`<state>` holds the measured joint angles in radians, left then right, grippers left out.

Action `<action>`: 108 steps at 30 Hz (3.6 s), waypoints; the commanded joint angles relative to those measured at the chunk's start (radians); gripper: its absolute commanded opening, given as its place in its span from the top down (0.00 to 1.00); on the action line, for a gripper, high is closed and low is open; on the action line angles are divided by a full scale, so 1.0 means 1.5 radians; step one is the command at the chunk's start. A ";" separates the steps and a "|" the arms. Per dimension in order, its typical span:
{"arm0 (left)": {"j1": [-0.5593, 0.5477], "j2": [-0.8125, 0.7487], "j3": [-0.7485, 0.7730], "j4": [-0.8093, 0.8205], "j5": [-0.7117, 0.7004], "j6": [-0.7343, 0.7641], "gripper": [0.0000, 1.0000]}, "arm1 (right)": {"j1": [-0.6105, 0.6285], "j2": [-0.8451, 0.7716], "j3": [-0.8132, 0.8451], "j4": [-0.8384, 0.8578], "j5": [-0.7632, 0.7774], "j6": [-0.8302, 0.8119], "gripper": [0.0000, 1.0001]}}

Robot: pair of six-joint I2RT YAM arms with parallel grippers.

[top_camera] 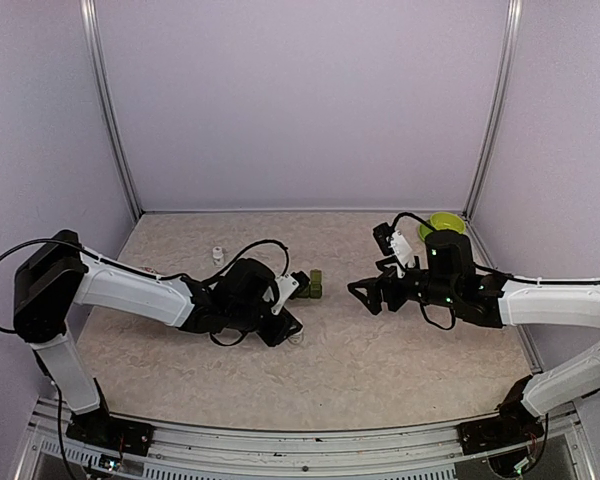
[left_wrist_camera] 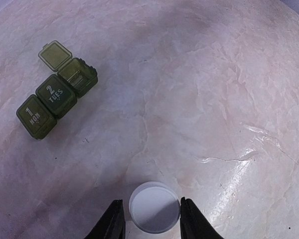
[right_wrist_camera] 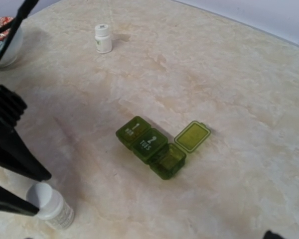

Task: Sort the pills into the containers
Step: Pick up the pill bottle from the center of the board, then pass from the left arm to the right

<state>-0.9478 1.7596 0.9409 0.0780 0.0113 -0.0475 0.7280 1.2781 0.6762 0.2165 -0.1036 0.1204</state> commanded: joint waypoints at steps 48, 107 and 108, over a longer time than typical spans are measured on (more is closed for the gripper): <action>0.003 -0.255 -0.130 0.371 0.233 -0.189 0.96 | 0.162 -0.076 -0.101 0.330 -0.135 -0.147 0.09; -0.007 -0.223 -0.182 0.592 0.263 -0.382 0.97 | 0.289 0.036 -0.037 0.434 0.110 -0.304 0.55; -0.007 -0.223 -0.182 0.591 0.264 -0.382 0.97 | 0.289 0.035 -0.039 0.435 0.110 -0.305 0.55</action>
<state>-0.9554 1.4220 0.6765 0.9157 0.4068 -0.6090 1.1458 1.3251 0.5938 0.8703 0.0502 -0.3431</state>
